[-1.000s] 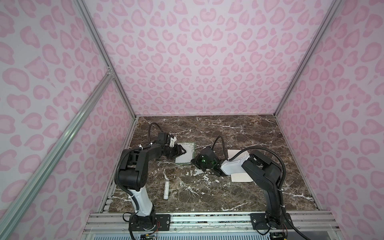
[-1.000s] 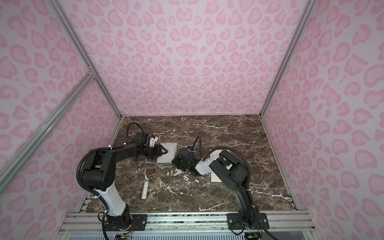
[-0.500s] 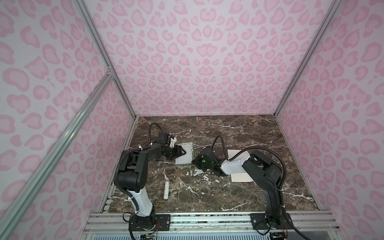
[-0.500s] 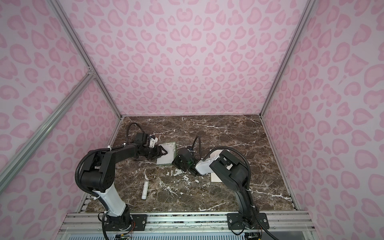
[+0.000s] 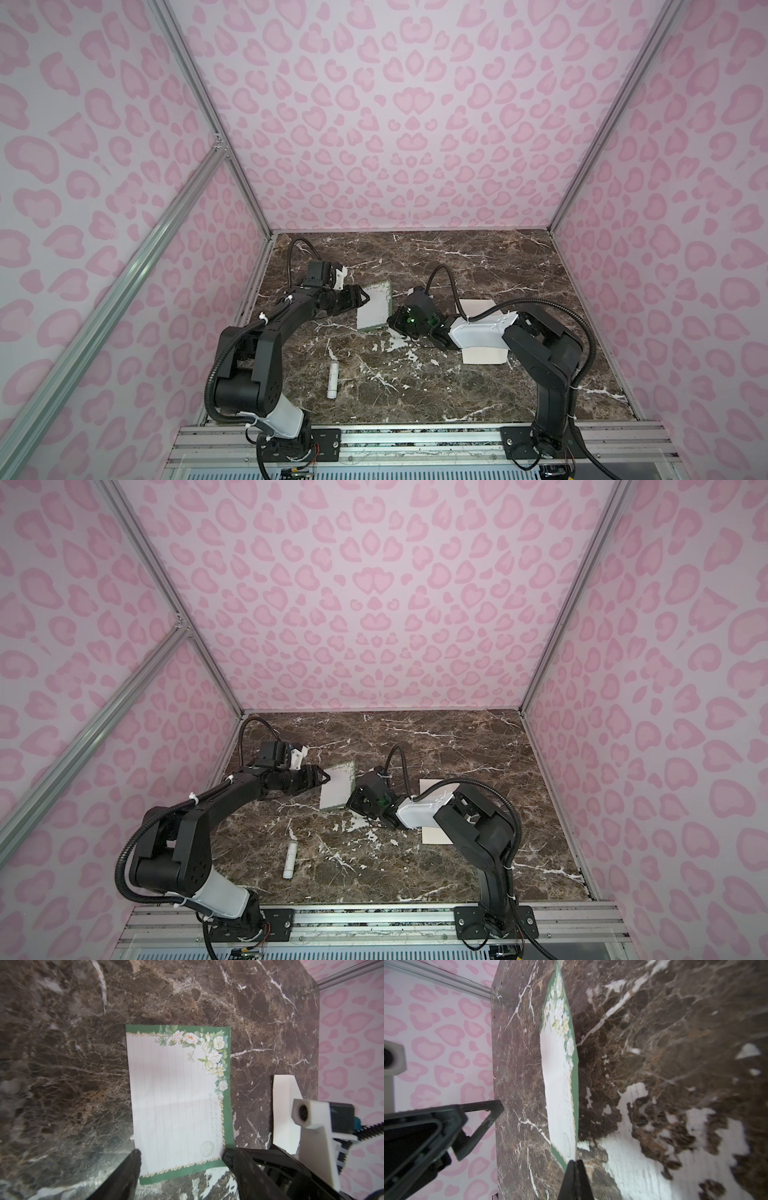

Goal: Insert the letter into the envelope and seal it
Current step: 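Pinch the letter's edge with the right gripper and lift it upright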

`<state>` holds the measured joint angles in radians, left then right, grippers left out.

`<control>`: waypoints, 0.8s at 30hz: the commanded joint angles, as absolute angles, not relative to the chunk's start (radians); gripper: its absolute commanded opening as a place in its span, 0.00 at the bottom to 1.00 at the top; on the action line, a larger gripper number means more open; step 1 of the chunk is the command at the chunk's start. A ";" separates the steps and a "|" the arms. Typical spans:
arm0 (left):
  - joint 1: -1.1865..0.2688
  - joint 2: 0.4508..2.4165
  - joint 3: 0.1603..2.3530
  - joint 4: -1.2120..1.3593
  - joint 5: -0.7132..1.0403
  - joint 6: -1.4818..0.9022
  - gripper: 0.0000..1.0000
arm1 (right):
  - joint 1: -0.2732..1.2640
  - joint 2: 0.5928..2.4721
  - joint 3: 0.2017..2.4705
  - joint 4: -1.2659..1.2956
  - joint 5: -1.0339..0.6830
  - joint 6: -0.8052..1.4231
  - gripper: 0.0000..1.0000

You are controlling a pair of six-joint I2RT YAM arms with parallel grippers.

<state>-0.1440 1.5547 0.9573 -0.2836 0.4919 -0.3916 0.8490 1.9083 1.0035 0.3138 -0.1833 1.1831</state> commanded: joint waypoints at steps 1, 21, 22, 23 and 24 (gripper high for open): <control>-0.144 1.499 0.950 -0.340 0.462 -0.374 0.74 | 0.848 1.882 0.978 0.287 -0.165 1.127 0.00; -0.168 0.958 0.726 -0.385 0.347 -0.408 0.76 | 0.854 1.607 0.836 0.095 -0.135 0.806 0.00; -0.173 0.928 0.705 -0.379 0.339 -0.415 0.76 | 0.854 1.588 0.838 0.065 -0.129 0.778 0.00; -0.178 0.901 0.690 -0.374 0.333 -0.419 0.76 | 0.854 1.573 0.843 0.035 -0.124 0.748 0.00; -0.186 0.872 0.667 -0.366 0.327 -0.428 0.76 | 0.854 1.555 0.849 0.001 -0.118 0.713 0.00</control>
